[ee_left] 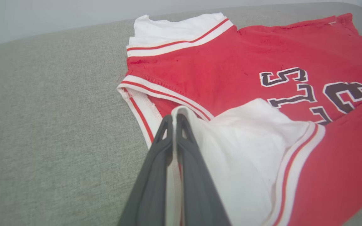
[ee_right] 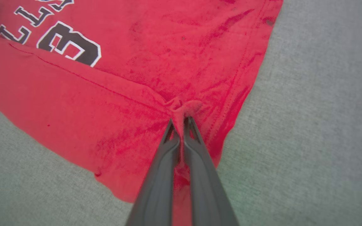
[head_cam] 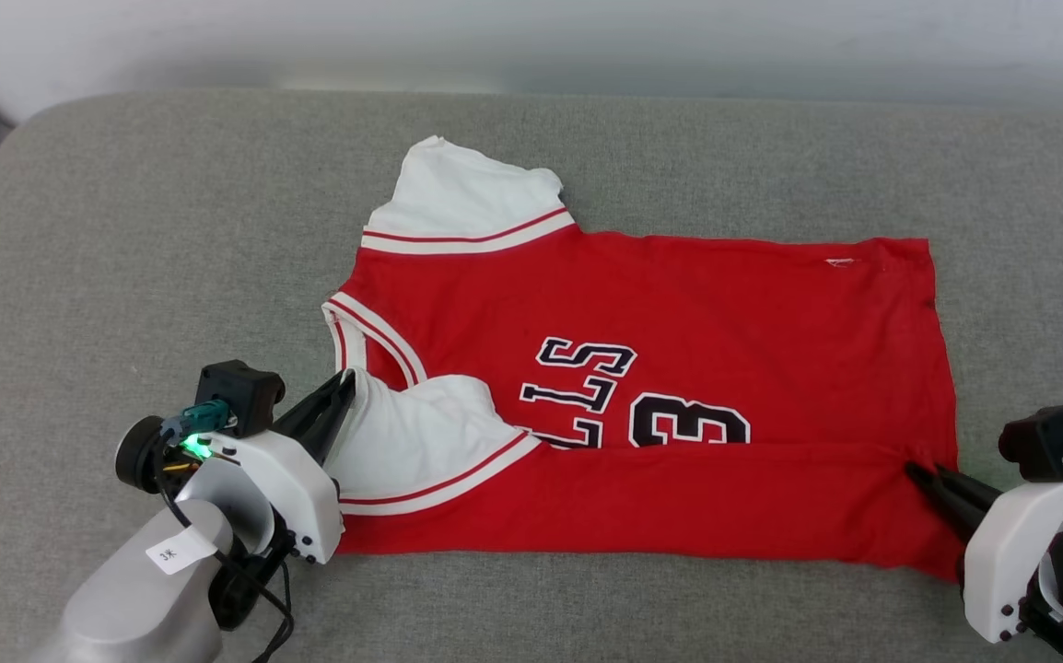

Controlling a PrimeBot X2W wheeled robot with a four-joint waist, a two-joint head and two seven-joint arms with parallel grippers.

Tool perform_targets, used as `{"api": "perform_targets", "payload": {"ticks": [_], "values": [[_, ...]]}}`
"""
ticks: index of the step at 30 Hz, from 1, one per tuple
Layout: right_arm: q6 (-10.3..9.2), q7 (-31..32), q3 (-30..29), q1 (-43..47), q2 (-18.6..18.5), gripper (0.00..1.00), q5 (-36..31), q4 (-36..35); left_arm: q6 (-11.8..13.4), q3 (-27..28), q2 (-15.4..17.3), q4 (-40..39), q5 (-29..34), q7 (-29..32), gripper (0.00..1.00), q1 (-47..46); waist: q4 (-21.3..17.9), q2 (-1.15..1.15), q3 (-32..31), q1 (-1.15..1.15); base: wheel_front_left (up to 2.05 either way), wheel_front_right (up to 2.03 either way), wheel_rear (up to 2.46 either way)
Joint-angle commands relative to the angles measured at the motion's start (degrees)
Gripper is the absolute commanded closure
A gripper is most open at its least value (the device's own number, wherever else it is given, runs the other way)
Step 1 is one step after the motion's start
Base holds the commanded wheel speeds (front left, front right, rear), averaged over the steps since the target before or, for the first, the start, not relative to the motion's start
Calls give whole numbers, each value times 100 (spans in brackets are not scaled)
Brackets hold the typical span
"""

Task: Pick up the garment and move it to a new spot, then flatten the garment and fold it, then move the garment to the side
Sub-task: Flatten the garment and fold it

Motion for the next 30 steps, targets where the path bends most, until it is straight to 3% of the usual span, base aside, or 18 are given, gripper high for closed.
{"api": "perform_targets", "payload": {"ticks": [1, 11, 12, 13, 14, 19, 23, 24, 30], "values": [[-4, -18, 85, -139, -2, 100, 50, 80, -52, -24, -79, 149, 4, -56, 100, -90, -19, 0, 162, -1, 0, 0, 0], [-2, -66, 705, -468, 118, 100, 187, 615, -285, -270, -613, 1403, -137, -256, 100, -337, -12, 0, 241, -1, 0, 0, 0], [-2, -86, 722, -475, 125, 89, 217, 611, -291, -282, -627, 1486, -146, -280, 91, -361, -12, 0, 198, -1, 0, 0, 0], [-2, -132, 735, -483, 116, 59, 229, 602, -301, -292, -633, 1548, -155, -299, 27, -381, -12, 0, 149, -1, 0, 0, 0], [-3, -285, 690, -454, 84, 0, 247, 555, -313, -332, -589, 1684, -128, -338, 0, -446, 15, 0, -36, -1, 0, 0, 0], [-3, -391, 551, -380, -17, 0, 262, 303, -318, -294, -378, 1624, -200, -284, 0, -643, 44, 0, -341, -1, 0, 0, 0], [-3, -313, 382, -317, -69, 0, 229, 70, -317, -377, -123, 1330, -160, 142, 0, -800, 80, 0, -536, -1, 0, 0, 0], [-3, -203, 224, -259, -99, 0, 192, -91, -320, -522, 143, 866, -401, 1185, 0, -917, 128, 0, -647, -1, 0, 0, 0], [-3, -24, 121, -161, -24, 0, 142, -263, -328, -823, 567, 128, -1002, 3014, 0, -1105, 159, 0, -690, -1, 0, 0, 0]]}}
